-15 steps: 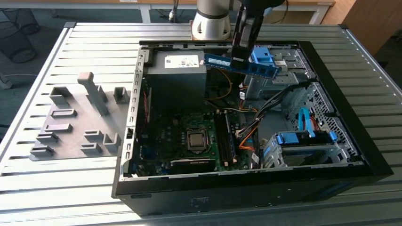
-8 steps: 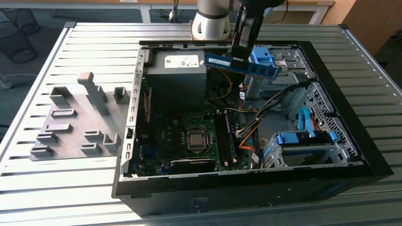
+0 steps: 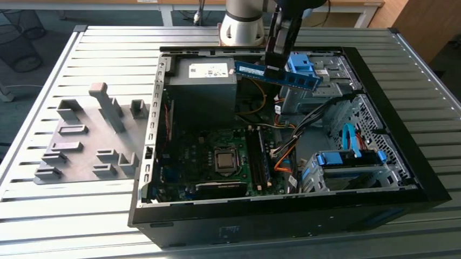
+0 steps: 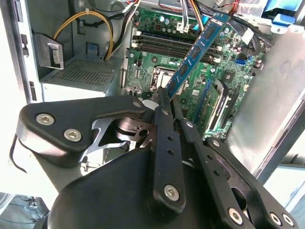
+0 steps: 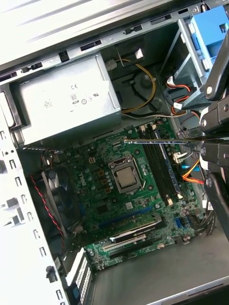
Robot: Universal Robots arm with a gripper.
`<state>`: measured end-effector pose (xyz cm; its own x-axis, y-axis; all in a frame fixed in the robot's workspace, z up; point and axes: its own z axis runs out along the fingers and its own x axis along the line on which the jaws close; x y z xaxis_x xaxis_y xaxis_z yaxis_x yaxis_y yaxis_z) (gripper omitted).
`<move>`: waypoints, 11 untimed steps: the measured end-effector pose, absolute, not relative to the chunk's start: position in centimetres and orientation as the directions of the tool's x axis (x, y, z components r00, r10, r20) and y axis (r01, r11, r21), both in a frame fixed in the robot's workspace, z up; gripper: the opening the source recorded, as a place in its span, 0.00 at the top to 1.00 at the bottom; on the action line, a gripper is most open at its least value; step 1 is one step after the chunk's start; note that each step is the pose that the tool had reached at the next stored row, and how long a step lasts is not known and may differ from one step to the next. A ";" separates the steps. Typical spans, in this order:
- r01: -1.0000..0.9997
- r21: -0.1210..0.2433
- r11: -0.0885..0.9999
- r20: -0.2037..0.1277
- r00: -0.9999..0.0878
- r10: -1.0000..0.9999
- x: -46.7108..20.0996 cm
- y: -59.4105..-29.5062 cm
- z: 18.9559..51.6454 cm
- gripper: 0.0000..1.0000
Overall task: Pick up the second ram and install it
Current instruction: 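Insert the second ram into the second slot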
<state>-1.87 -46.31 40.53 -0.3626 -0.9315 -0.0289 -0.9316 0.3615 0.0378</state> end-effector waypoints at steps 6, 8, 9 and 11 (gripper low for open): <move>-0.928 0.038 0.370 -0.029 -0.371 -0.928 -1.9 -46.3 40.5 0.86; -0.927 0.038 0.373 -0.029 -0.374 -0.927 -1.9 -46.3 40.5 0.86; -0.926 0.038 0.375 -0.029 -0.376 -0.926 -1.9 -46.3 40.5 0.86; -0.925 0.038 0.377 -0.029 -0.378 -0.925 -1.9 -46.3 40.5 0.86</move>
<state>-1.88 -46.32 40.52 -0.3783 -0.9252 -0.0289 -0.9254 0.3772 0.0378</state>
